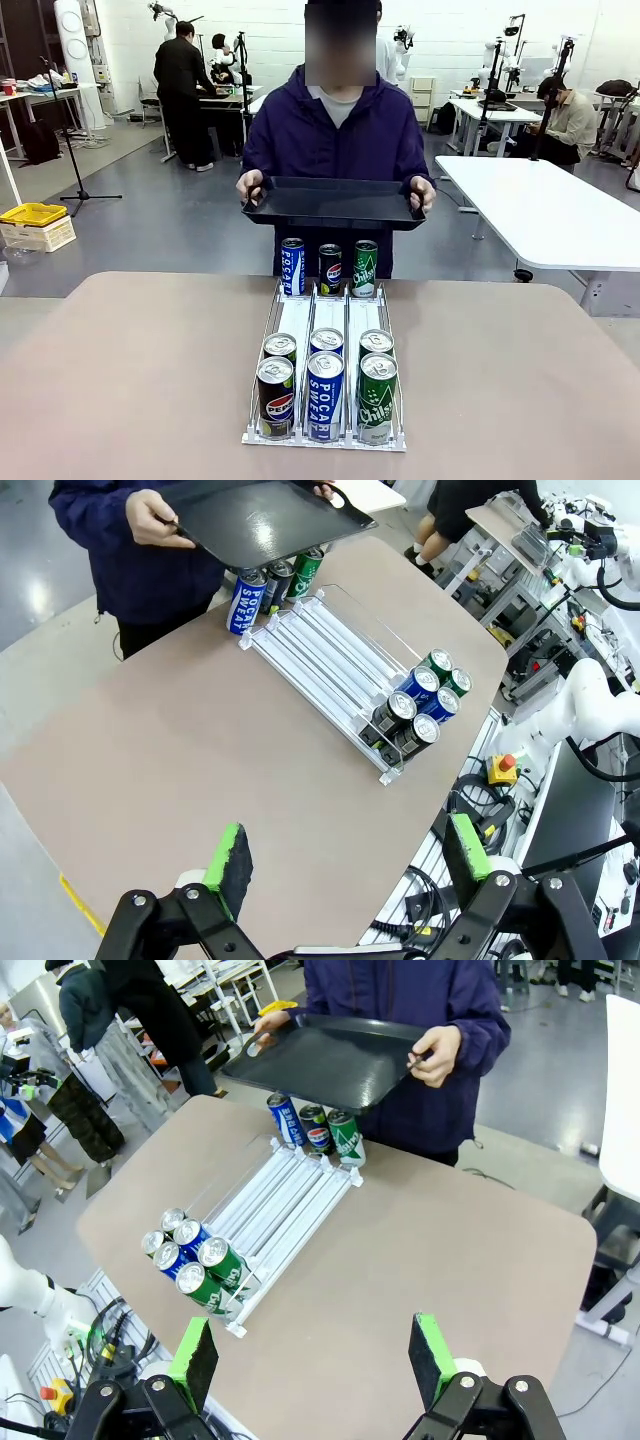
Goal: Retrieve and hand over the desired beverage to the person.
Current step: Pick up a can of the same type that the person held from the Automatic Can Dispenser.
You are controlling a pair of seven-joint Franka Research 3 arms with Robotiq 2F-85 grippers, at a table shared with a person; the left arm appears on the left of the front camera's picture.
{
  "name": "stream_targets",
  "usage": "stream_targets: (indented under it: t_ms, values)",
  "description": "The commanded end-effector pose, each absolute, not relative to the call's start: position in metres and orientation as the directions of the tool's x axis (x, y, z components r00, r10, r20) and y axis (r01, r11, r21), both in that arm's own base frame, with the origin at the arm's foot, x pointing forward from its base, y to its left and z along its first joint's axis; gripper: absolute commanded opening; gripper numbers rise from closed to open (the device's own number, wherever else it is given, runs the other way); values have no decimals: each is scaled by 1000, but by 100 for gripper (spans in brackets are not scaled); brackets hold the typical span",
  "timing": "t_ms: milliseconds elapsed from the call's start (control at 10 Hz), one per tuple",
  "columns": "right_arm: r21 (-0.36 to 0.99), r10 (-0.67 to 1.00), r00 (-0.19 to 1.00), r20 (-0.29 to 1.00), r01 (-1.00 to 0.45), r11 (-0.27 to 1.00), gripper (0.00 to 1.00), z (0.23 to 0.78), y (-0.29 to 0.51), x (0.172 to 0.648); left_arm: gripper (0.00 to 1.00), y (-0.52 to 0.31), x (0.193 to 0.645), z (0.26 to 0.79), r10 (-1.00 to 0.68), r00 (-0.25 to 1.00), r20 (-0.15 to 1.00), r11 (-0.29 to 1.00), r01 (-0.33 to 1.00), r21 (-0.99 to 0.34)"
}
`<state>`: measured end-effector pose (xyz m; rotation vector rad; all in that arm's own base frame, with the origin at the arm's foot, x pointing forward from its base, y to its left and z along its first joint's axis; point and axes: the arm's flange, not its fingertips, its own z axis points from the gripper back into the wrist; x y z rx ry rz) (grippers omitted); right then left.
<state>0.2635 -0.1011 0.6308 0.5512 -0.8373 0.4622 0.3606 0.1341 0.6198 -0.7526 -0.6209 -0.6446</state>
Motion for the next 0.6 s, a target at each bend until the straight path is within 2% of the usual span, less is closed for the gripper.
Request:
stream_targets:
  t_ms: [0,500]
  values:
    - [279,166,581,797,-598,751,100,629,-101,265,100,137,362,621,-303,622,722,545,735,-404]
    - [279,166,581,797,-598,751,100,629,-101,265,100,137,362,621,-303,622,722,545,735,-404]
